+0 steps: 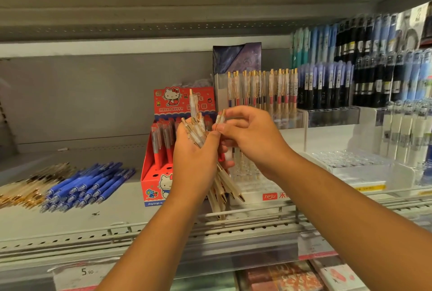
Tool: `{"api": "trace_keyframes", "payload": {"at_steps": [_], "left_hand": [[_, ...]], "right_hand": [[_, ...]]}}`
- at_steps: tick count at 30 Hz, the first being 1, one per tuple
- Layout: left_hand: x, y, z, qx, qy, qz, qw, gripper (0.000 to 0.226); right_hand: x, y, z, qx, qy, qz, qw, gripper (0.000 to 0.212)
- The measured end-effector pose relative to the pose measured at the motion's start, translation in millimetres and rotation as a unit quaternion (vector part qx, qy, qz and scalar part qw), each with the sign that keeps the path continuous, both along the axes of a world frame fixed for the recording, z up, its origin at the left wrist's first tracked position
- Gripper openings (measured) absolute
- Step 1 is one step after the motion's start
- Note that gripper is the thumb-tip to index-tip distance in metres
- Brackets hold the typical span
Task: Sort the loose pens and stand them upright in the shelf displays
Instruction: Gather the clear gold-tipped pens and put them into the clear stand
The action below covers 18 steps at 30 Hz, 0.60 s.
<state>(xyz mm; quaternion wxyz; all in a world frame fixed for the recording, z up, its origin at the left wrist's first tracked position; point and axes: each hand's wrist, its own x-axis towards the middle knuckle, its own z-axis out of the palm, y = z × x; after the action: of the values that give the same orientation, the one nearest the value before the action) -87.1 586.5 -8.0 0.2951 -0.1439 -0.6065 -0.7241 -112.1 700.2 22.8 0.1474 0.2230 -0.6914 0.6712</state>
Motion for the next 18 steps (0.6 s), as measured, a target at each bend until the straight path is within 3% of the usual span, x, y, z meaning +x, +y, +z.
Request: {"api": "trace_keyframes", "payload": {"at_steps": [8,18], "left_hand": [[-9.2,-2.0,-3.5,-0.074,0.056,0.084,0.992,0.027],[-8.5,-3.5,-3.4,-0.041,0.035,0.066,0.996,0.029]], "right_hand": [[-3.6,4.4,-4.4,-0.049,-0.013,0.001,0.999,0.016],[-18.6,36.2,5.3,-0.154,-0.019,-0.058,0.986,0.017]]}}
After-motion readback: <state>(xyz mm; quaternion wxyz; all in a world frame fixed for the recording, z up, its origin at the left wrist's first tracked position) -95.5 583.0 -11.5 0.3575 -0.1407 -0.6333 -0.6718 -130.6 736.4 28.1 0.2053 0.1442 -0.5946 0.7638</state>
